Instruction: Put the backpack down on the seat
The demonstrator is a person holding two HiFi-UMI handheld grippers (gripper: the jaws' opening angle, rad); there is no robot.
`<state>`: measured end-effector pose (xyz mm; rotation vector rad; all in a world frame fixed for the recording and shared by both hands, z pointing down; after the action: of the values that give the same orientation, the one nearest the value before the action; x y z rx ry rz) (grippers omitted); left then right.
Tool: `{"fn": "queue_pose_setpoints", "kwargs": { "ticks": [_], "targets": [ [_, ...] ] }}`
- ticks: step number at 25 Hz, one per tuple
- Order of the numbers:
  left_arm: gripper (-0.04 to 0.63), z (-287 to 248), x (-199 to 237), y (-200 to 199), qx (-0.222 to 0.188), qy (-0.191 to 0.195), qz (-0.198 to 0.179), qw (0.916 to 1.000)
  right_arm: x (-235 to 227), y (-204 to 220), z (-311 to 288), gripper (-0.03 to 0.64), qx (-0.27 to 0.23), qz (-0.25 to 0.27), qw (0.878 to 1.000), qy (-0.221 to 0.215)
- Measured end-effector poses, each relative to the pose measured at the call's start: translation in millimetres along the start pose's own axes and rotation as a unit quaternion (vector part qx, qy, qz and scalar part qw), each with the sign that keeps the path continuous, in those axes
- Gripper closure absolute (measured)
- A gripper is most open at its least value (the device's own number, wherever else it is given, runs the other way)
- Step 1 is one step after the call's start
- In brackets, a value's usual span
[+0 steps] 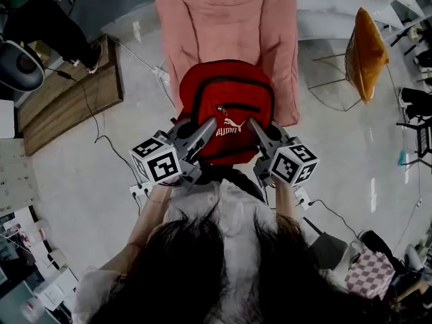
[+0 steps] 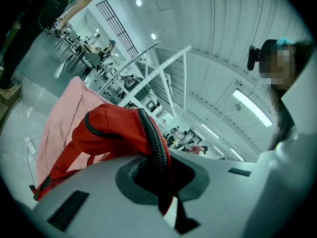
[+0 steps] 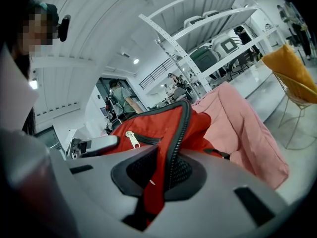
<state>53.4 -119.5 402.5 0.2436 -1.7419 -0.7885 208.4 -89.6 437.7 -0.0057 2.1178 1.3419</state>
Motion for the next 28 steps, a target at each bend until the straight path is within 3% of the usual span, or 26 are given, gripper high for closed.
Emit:
{"fn": "queue_pose_setpoints", "kwargs": {
  "ticks": [10, 19, 25, 28],
  "targets": [
    [0.555, -51.2, 55.4, -40.7, 0.059, 0.021, -0.025, 0.9978, -50.8, -24.9, -68.7, 0.568, 0.005, 0.002, 1.000, 0.026],
    [0.555, -110.5, 112.4, -54.4, 0.120, 0.052, -0.027, 0.9910, -113.6, -38.0, -140.9, 0.568, 0.029, 0.010, 0.997, 0.069],
    [0.555, -134.5, 171.2, -71.7, 0.130, 0.048, -0.002, 0.9904, -145.5, -38.6, -186.2, 0.568, 0.059, 0.019, 0.994, 0.091],
    [0.554, -139.7, 220.0, -78.2, 0.136, 0.021, -0.004, 0.9904, -162.2, -25.9, -219.9, 0.568, 0.087, 0.021, 0.991, 0.096]
  ]
}}
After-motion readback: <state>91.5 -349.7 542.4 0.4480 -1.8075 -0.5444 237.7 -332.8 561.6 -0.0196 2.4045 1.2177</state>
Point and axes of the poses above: the fingertips, and each gripper's own axes: z backward along the fingers, x to its left, y out of its underside, the point moved 4 cm from there along z, backward along the fingers, and after that the axes turned 6 degrees about z, right-handed, at the moved point
